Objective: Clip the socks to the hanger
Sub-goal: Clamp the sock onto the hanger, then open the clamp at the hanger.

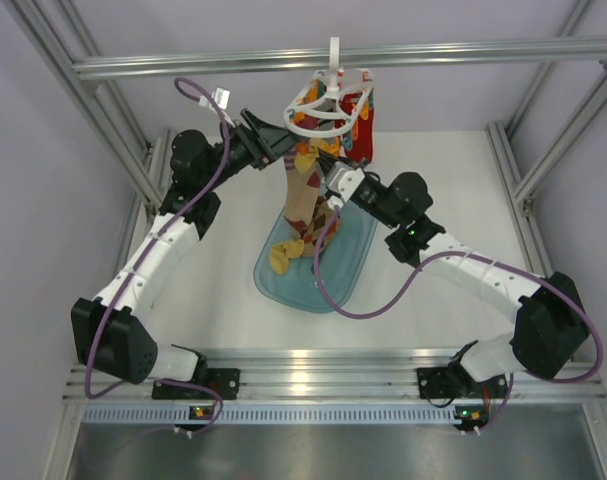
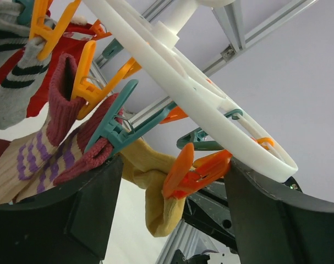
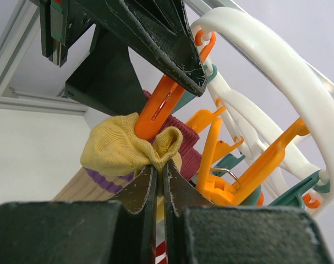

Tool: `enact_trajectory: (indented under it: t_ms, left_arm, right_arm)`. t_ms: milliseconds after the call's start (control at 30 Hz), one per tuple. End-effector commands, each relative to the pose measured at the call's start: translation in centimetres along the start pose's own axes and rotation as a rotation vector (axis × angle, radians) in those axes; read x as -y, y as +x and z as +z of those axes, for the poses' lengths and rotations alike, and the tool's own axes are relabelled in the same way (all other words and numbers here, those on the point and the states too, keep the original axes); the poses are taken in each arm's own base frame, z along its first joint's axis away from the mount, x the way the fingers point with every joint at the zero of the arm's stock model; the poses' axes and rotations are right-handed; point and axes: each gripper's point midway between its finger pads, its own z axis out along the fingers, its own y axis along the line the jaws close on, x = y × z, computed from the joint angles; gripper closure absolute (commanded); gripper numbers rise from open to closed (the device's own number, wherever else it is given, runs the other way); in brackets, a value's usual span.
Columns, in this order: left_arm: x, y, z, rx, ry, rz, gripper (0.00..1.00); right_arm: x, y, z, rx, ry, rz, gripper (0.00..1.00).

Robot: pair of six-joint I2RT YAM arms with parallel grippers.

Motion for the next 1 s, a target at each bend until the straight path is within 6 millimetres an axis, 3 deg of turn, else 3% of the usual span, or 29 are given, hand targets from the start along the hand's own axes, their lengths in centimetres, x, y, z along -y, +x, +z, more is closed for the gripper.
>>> enact_trajectory:
  t_ms: [0, 67, 200, 300, 467, 567, 733, 967]
  left_arm:
    - [1.1, -0.8, -0.4, 0.028, 0.039, -0.001, 0.20]
    - [1.1, -0.7, -0.6, 0.028, 0.041, 0.004, 0.19]
    - [1.0, -0.8, -1.1, 0.036, 0.036, 0.018, 0.18]
    - [0.9, -1.0, -1.6, 0.045, 0.031, 0.022, 0.18]
    - [1.4, -1.4, -2.7, 0.055, 0.055, 0.049, 0.18]
    - [1.7, -1.0, -3.8, 0.057, 0.060, 0.071, 0.18]
    - [1.4, -0.9, -5.6, 0.070, 0.042, 0.090, 0.16]
    - [0.1, -1.3, -8.2, 0.083, 0.000, 0.076, 0.16]
  right_arm:
    - [0.9, -1.2, 0.1, 0.033, 0.020, 0.006, 0.98]
    - [0.3, -0.7, -0.1, 0.019, 0.008, 0.012, 0.93]
    - [-1.0, -0.3, -0.6, -0.015, -0.033, 0.051, 0.67]
    - [-2.5, 0.0, -1.5, -0.042, -0.073, 0.074, 0.54]
    - [-4.6, 0.4, -3.2, -0.085, -0.121, 0.112, 0.50]
    - [-4.8, 0.4, -4.3, -0.112, -0.114, 0.159, 0.48]
    - [-3.3, -0.4, -5.2, -0.150, -0.044, 0.286, 0.48]
    - [-0.3, -3.4, -4.6, -0.101, -0.001, 0.370, 0.50]
